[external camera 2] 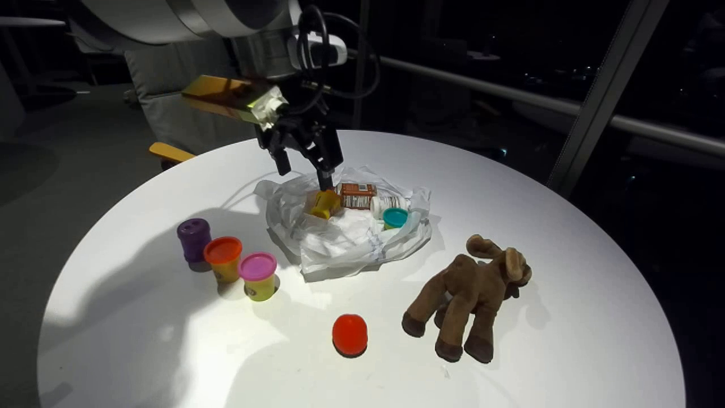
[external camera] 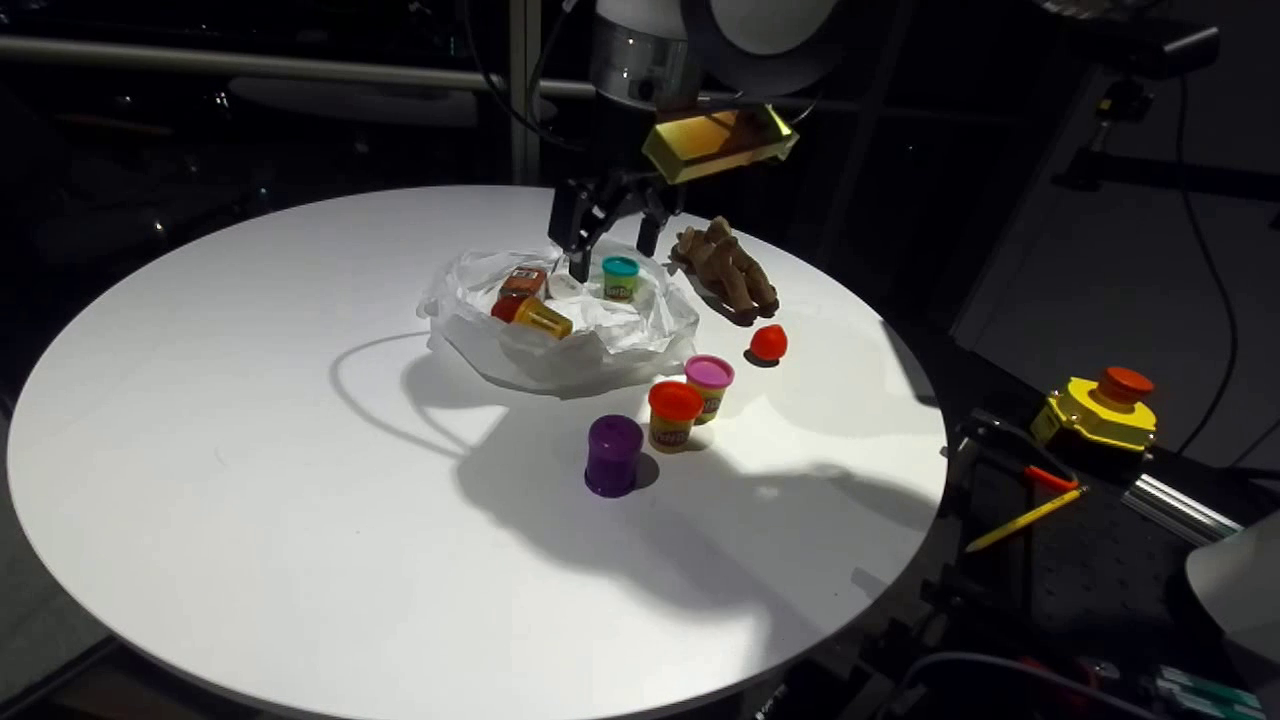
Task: Pick up all the objects from the plastic and put them on the table
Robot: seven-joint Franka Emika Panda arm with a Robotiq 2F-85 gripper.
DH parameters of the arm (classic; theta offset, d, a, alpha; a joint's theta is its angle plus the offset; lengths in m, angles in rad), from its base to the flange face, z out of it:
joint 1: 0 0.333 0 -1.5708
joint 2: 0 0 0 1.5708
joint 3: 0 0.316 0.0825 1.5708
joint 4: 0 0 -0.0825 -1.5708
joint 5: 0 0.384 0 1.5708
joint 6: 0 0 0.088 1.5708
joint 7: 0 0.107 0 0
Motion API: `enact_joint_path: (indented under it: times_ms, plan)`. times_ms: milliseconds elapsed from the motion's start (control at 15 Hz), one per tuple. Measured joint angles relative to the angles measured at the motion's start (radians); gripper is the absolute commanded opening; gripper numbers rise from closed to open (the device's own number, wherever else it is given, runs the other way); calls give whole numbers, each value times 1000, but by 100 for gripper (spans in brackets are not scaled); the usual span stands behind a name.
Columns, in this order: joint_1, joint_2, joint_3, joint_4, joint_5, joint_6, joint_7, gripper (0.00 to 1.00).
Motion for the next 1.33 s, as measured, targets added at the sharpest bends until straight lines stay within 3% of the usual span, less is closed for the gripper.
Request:
enact_joint_path:
  times_ms: [400, 933, 1000, 1133, 1200, 1333]
  plan:
    - [-29, 182, 0, 170, 69, -9, -80, 100]
    - [-29, 324, 7, 335, 116, -71, -128, 100]
    - [-30, 338, 7, 350, 118, -80, -131, 97]
    - [-30, 365, 7, 378, 119, -96, -135, 73]
    - [-30, 376, 7, 392, 119, -104, -137, 71]
    - [-30, 396, 7, 416, 119, -109, -139, 53]
